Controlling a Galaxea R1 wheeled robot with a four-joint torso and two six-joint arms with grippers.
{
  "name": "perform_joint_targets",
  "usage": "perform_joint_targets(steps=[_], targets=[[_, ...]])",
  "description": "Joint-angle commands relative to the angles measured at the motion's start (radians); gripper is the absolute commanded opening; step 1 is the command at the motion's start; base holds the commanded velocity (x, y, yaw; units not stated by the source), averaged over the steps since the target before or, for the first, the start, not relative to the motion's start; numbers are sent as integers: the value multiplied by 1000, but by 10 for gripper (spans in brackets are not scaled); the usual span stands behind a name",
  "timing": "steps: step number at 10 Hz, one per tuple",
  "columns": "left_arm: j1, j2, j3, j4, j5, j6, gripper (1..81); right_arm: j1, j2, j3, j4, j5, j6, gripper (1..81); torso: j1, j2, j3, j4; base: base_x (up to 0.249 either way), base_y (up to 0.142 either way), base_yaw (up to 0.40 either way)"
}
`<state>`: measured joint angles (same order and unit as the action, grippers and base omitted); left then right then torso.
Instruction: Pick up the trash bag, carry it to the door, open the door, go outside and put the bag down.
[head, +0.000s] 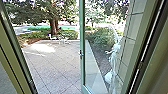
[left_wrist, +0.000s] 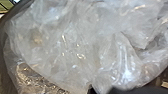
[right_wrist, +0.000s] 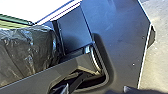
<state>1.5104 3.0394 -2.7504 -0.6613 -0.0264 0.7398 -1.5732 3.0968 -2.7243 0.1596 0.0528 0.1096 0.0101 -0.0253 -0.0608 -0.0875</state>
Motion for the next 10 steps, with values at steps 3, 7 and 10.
perform_joint_targets(steps=[3, 7, 10], targets=[[-46, 1, 1, 5, 72, 9, 10, 34, 9, 8, -11, -64, -5, 811, 0, 0, 0, 0, 0, 0, 0], [-49, 1, 1, 5, 72, 9, 10, 34, 7, 8, -11, -64, -5, 811, -2, -1, 0, 0, 80, 0, 0], [-51, 1, 1, 5, 72, 9, 10, 34, 5, 6, -9, -64, -5, 811, -2, -1, 1, 0, 98, 0, 0]])
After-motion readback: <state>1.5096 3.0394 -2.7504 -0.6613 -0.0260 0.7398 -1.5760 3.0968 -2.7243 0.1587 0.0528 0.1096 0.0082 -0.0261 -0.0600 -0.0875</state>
